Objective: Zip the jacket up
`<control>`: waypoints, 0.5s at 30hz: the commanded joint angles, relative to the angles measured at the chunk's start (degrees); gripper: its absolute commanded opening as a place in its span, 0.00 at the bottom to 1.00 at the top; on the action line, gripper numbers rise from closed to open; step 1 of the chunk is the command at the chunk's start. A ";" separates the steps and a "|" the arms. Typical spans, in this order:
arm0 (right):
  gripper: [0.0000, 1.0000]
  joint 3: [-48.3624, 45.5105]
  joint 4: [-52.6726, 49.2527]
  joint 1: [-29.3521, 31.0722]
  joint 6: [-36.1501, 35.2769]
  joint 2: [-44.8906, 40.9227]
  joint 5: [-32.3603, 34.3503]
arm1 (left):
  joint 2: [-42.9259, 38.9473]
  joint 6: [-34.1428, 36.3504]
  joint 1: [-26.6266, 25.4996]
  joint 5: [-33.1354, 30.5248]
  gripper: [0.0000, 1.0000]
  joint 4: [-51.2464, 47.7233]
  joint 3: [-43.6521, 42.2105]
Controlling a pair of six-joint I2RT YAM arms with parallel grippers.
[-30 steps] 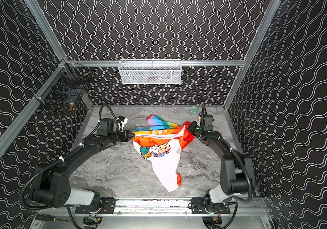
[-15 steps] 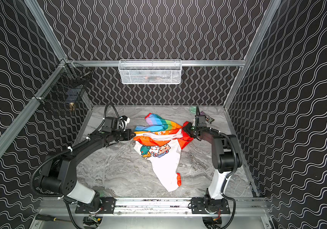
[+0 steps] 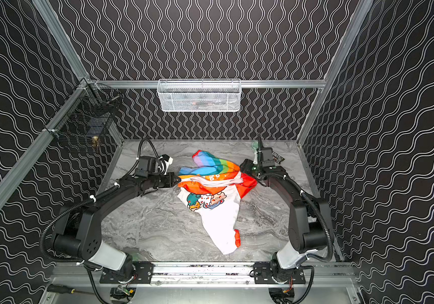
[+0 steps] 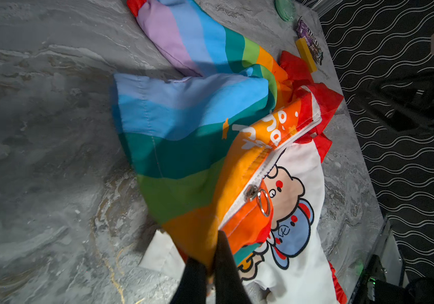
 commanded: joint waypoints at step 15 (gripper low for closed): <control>0.60 4.04 -9.71 7.70 -11.19 8.49 10.01 | 0.08 -0.35 0.01 2.90 0.00 1.51 0.60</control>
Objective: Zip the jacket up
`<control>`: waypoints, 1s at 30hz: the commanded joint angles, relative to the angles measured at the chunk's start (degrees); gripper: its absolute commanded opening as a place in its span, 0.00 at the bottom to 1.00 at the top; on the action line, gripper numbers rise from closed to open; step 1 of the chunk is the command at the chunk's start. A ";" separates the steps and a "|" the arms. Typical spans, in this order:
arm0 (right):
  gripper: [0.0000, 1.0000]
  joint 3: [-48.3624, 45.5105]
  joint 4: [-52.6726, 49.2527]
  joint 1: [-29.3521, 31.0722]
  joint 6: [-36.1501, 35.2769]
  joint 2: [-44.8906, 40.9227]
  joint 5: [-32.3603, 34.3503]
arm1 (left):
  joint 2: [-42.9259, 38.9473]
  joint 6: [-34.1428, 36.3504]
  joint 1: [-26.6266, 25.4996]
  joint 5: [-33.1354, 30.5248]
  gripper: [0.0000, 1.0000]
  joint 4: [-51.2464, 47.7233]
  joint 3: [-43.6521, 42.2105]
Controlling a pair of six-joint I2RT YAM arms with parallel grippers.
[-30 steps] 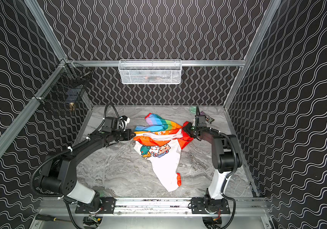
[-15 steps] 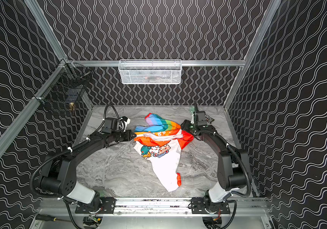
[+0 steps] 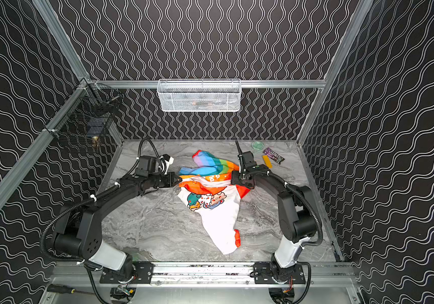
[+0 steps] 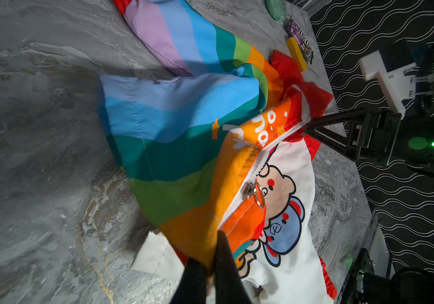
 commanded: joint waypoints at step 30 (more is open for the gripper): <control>0.00 -12.57 5.35 -3.43 5.41 -13.00 2.43 | -0.86 0.83 0.71 0.94 0.00 -2.48 1.53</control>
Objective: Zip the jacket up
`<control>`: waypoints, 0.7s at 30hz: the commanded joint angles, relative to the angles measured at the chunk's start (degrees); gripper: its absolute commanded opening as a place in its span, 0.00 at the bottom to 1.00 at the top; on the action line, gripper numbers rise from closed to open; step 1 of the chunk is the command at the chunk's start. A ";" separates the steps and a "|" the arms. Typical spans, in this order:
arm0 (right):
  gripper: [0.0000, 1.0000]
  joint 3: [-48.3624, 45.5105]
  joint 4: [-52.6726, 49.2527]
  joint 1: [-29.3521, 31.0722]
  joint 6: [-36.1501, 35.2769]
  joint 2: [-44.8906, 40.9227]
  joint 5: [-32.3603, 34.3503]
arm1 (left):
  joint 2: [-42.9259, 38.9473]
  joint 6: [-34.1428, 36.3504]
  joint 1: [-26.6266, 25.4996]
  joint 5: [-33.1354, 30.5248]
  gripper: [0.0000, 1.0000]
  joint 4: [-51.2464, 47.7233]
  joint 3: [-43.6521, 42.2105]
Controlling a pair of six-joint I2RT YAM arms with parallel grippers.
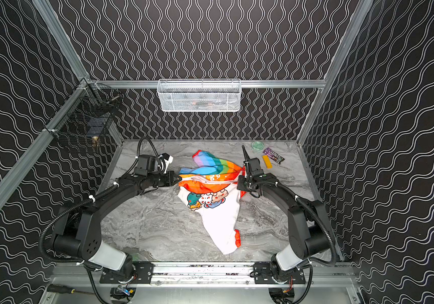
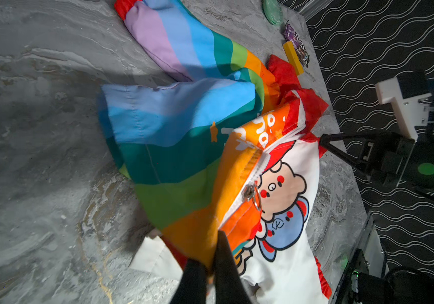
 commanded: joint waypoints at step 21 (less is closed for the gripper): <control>0.35 0.57 4.31 -8.28 6.19 4.24 -3.46 | 0.87 3.49 0.51 3.72 0.00 -5.31 2.64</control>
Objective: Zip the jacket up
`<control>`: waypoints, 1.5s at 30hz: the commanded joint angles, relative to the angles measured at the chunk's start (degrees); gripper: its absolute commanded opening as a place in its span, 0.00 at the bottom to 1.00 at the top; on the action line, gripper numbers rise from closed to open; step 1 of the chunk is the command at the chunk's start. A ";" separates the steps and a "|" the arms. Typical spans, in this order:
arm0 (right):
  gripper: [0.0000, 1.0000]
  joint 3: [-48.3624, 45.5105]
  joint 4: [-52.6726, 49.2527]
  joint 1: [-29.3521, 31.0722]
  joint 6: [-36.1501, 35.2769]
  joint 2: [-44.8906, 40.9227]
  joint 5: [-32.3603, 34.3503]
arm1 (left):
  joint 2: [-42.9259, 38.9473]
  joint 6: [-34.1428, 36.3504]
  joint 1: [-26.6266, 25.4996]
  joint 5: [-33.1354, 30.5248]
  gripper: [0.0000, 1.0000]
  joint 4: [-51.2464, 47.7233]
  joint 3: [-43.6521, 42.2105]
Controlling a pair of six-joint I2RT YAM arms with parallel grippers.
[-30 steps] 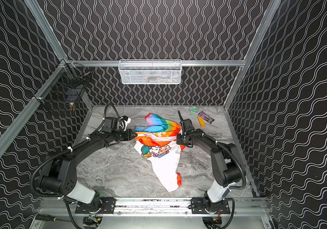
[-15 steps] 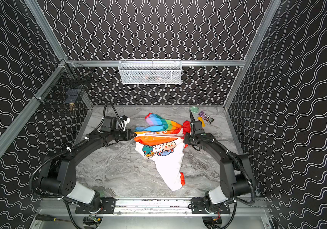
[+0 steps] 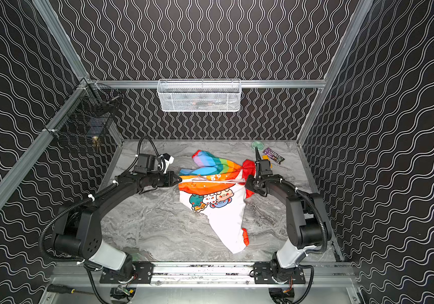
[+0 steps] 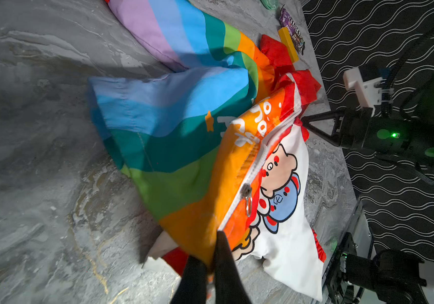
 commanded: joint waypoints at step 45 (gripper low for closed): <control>0.58 2.20 36.61 25.90 38.29 7.71 -24.56 | 0.29 -2.80 0.09 7.91 0.00 3.89 -1.08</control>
